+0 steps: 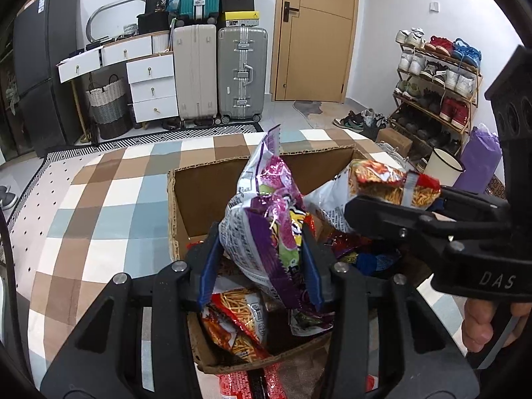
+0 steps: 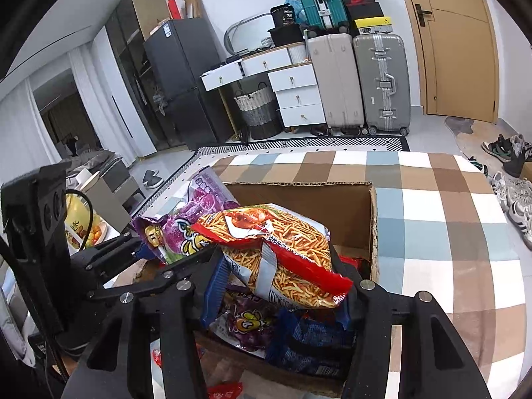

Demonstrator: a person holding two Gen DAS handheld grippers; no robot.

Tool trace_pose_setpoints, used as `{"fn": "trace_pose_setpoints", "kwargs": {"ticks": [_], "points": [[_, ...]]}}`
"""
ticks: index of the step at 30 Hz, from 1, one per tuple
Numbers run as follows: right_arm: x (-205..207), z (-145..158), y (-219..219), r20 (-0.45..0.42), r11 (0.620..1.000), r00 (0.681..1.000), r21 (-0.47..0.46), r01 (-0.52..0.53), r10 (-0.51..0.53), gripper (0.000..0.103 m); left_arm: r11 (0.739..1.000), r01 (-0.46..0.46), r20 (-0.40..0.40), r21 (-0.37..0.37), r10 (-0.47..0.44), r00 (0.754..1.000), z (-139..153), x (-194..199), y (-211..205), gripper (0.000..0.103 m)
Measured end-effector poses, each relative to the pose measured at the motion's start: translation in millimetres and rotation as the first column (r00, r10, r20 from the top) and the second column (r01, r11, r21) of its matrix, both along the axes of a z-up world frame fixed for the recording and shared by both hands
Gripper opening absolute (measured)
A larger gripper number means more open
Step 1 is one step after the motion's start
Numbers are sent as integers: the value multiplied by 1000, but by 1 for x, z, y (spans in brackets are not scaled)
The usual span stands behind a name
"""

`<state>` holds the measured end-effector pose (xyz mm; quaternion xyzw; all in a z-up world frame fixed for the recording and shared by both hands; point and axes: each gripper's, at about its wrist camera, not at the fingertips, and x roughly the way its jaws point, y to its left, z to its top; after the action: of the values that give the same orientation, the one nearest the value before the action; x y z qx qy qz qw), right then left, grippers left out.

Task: Organize snacks
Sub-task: 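Carry both bags over the box and open both grippers to drop them, then move both tools back toward the last red packs beside the box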

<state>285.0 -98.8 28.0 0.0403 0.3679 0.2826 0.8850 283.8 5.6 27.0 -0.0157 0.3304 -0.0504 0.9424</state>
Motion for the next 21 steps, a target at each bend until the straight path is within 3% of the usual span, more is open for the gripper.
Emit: {"fn": "trace_pose_setpoints", "kwargs": {"ticks": [2,4,8,11,14,21], "points": [[-1,0,0,6,1000,1000,-10,1,-1,61,1000,5,-4,7,-5,1000,0,1,-2,41],[-7,3,-3,26,1000,1000,-6,7,-7,82,1000,15,-2,13,-15,1000,0,-1,-4,46],[-27,14,-16,74,1000,997,18,10,-12,89,1000,4,25,-1,-4,1000,6,-17,0,81],[-42,22,-24,99,1000,995,1,20,-20,94,1000,0,33,-28,1,999,12,-36,7,87],[-56,27,-31,109,999,993,-16,38,-36,103,999,-15,19,-44,16,1000,16,-52,13,102],[-88,30,-40,102,998,993,-39,58,-53,103,997,-76,54,7,75,996,30,-108,21,102]]}}
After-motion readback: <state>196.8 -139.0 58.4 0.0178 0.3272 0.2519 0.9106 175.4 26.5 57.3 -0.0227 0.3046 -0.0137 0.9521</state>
